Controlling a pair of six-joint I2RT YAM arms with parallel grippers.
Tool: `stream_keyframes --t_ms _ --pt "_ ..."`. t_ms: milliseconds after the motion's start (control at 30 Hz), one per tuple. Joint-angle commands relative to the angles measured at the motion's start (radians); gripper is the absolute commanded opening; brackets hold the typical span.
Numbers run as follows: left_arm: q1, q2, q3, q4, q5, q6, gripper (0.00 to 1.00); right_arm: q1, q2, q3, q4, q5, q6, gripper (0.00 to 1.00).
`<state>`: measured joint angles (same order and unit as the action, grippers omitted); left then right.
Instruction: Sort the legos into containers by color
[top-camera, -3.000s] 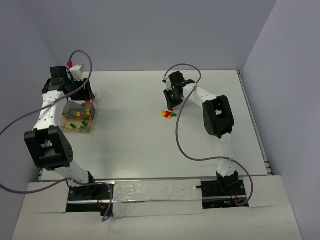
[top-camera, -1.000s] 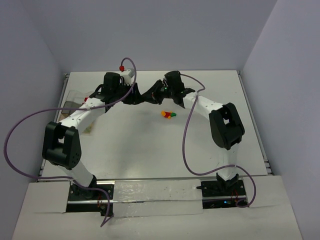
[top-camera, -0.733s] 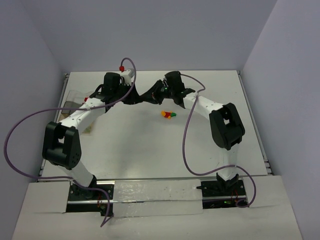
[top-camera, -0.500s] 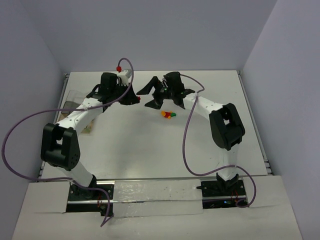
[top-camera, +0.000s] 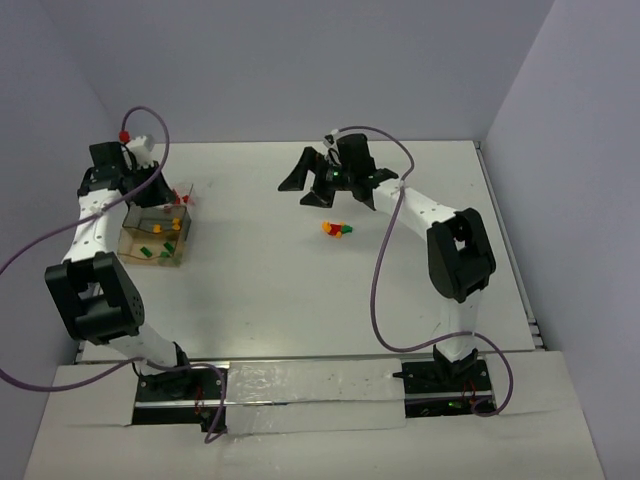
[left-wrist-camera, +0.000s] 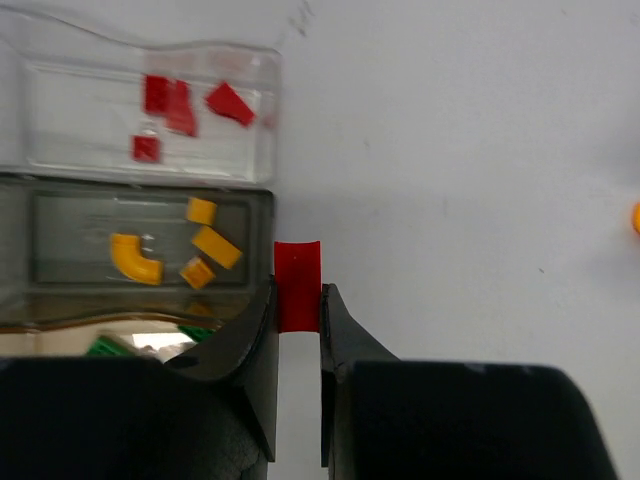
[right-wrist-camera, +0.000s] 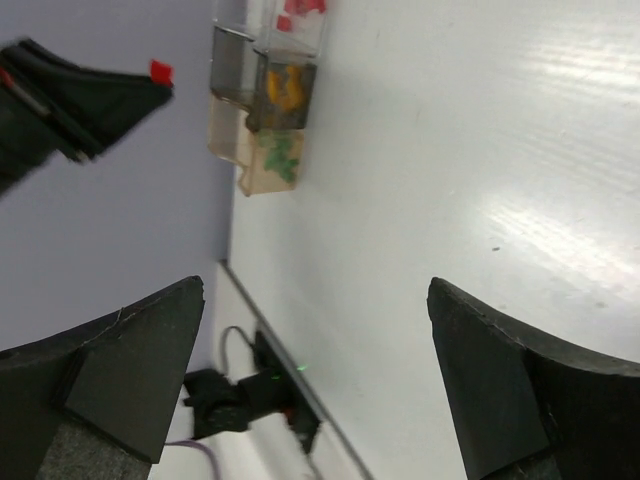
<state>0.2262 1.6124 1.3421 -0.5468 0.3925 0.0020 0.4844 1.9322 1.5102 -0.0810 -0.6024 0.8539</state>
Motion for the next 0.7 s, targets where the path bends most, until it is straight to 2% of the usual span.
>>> stream_keyframes --t_ms 0,267,433,533,667 --pt "0.026 0.094 0.116 -0.021 -0.074 0.077 0.03 -0.015 -0.094 0.060 -0.121 0.054 -0.297 1.00" --pt "0.027 0.288 0.276 0.012 -0.110 0.058 0.08 -0.073 -0.125 0.027 -0.193 0.093 -0.432 1.00" --pt "0.025 0.350 0.323 0.022 -0.105 0.042 0.12 -0.114 -0.139 0.007 -0.229 0.123 -0.489 1.00" --pt "0.027 0.387 0.343 0.023 -0.097 0.028 0.23 -0.131 -0.141 -0.001 -0.265 0.144 -0.546 1.00" --pt "0.027 0.417 0.359 0.018 -0.098 0.022 0.42 -0.138 -0.124 0.007 -0.348 0.186 -0.660 0.99"
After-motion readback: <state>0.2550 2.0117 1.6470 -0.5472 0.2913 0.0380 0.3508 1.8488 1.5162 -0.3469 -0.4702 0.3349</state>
